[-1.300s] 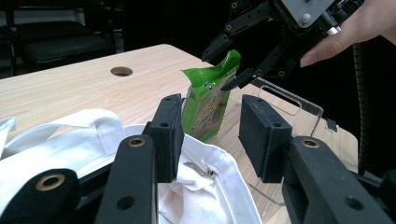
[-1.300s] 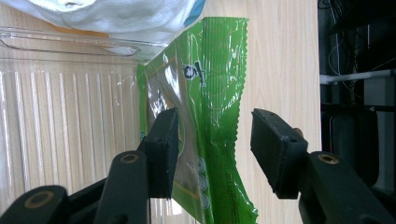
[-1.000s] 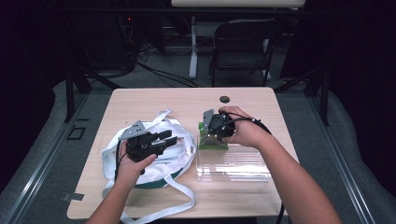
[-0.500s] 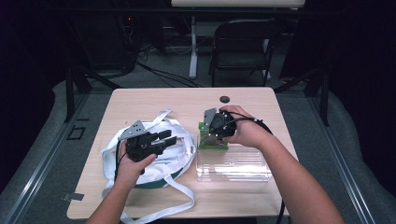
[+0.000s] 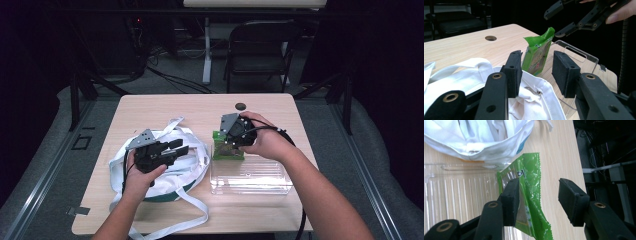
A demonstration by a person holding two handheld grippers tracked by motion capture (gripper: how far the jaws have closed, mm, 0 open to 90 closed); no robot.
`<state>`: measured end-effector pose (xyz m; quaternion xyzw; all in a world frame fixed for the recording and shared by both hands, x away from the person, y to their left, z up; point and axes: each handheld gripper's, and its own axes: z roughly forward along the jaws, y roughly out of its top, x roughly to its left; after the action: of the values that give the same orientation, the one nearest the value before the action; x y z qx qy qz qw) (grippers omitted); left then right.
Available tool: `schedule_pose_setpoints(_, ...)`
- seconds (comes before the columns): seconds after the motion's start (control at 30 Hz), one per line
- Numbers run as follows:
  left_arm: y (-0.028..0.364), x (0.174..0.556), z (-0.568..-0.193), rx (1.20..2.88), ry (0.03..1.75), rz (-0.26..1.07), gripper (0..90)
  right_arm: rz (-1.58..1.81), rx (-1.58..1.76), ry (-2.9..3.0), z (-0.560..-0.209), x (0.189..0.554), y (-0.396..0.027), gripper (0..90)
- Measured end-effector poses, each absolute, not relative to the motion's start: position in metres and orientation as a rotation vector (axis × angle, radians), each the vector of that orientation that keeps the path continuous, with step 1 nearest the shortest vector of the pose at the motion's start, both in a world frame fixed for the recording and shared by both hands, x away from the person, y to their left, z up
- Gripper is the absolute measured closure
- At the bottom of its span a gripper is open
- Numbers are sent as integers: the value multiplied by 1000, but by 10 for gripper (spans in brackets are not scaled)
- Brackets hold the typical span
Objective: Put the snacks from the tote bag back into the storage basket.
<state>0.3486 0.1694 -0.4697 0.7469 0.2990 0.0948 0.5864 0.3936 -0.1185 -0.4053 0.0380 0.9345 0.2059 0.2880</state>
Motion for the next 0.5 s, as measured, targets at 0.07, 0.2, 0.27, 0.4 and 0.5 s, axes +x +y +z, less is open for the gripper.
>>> schedule_pose_setpoints(0.07, 169, 349, -470, 1741, 696, 220, 592, 568, 122, 2491, -403, 393, -120, 522)
schedule_pose_setpoints(0.2, 170, 349, -470, 1739, 697, 222, 592, 600, 148, 2474, -399, 392, -123, 528)
schedule_pose_setpoints(0.27, 170, 349, -470, 1738, 697, 223, 592, 608, 172, 2475, -397, 391, -126, 528)
schedule_pose_setpoints(0.4, 169, 349, -470, 1742, 696, 223, 590, 626, 235, 2479, -399, 390, -132, 528)
schedule_pose_setpoints(0.5, 169, 349, -470, 1742, 696, 224, 589, 654, 271, 2464, -399, 389, -135, 529)
